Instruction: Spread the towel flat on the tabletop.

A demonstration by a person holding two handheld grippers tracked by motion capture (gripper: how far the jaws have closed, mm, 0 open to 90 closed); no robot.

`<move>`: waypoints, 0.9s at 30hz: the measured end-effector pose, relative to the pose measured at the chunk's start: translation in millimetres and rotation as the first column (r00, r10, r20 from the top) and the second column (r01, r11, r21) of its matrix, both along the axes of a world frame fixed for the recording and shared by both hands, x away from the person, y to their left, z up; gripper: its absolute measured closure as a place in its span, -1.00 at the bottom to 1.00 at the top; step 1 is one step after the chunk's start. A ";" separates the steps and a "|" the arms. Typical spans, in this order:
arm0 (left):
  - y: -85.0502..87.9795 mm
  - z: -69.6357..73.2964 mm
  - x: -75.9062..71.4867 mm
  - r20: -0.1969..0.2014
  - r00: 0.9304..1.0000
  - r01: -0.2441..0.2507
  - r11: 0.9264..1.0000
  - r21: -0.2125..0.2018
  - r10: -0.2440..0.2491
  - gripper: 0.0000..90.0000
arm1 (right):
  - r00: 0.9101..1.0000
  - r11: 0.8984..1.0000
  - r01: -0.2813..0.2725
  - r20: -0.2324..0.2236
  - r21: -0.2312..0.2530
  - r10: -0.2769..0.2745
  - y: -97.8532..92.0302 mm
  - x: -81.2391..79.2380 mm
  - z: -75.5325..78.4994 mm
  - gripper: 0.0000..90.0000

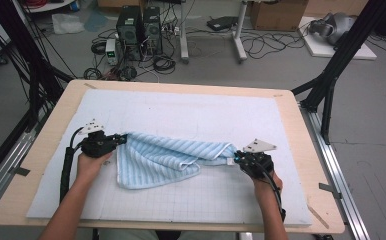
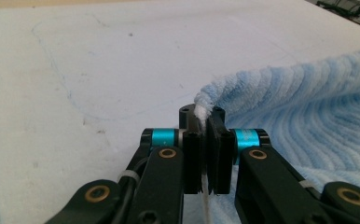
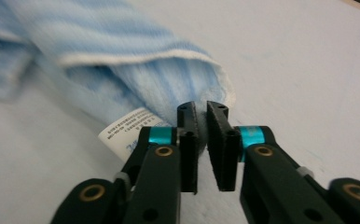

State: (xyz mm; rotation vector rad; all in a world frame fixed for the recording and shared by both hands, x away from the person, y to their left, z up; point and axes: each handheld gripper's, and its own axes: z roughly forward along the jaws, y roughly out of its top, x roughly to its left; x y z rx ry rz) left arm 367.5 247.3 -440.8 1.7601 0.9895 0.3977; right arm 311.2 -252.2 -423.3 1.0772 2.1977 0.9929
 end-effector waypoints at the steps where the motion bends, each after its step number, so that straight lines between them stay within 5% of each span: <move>1: 0.6 0.8 -0.1 -0.003 1.000 -0.010 1.000 -0.005 0.010 0.75 | 1.000 1.000 0.008 0.025 0.021 -0.008 -2.3 -0.7 3.1 0.59; 6: 4.8 3.4 -1.4 -0.047 0.997 -0.064 0.997 -0.030 0.063 -0.08 | 0.996 0.994 0.008 0.090 0.111 -0.018 -1.1 8.1 23.1 0.25; 10: 4.1 11.9 -9.1 -0.030 0.998 -0.051 0.997 -0.049 0.050 -0.21 | 0.993 0.990 -0.059 0.112 0.131 0.044 19.4 22.4 31.9 -0.07; 13: 1.6 15.2 -17.8 -0.018 0.999 -0.029 0.998 -0.064 0.028 -0.23 | 0.986 0.982 -0.149 0.089 0.120 0.138 44.6 37.1 30.1 -0.25; 15: -1.4 15.4 -22.8 -0.017 1.000 -0.007 0.998 -0.058 0.006 -0.23 | 0.974 0.969 -0.225 0.025 0.105 0.223 64.8 49.5 23.9 -0.33; 17: -4.7 15.2 -26.5 -0.017 1.000 0.012 0.999 -0.050 -0.013 -0.23 | 0.948 0.947 -0.310 -0.044 0.087 0.314 85.9 59.3 14.7 -0.28; 19: -7.7 14.5 -29.1 -0.018 0.999 0.026 0.998 -0.053 -0.027 -0.23 | 0.929 0.935 -0.352 -0.108 0.029 0.353 103.0 66.0 4.4 -0.13; 21: -10.9 13.5 -31.5 -0.018 0.999 0.039 0.998 -0.049 -0.040 -0.22 | 0.911 0.924 -0.383 -0.163 0.011 0.380 109.4 72.0 -3.8 0.28; 23: -13.8 11.7 -31.5 -0.023 0.998 0.056 0.998 -0.027 -0.057 -0.21 | 0.904 0.925 -0.376 -0.199 0.052 0.378 106.6 75.7 -5.0 0.69; 27: -18.2 9.9 -30.3 -0.022 0.998 0.066 0.997 -0.027 -0.067 -0.21 | 0.948 0.960 -0.279 -0.164 -0.011 0.274 94.7 74.8 1.5 0.80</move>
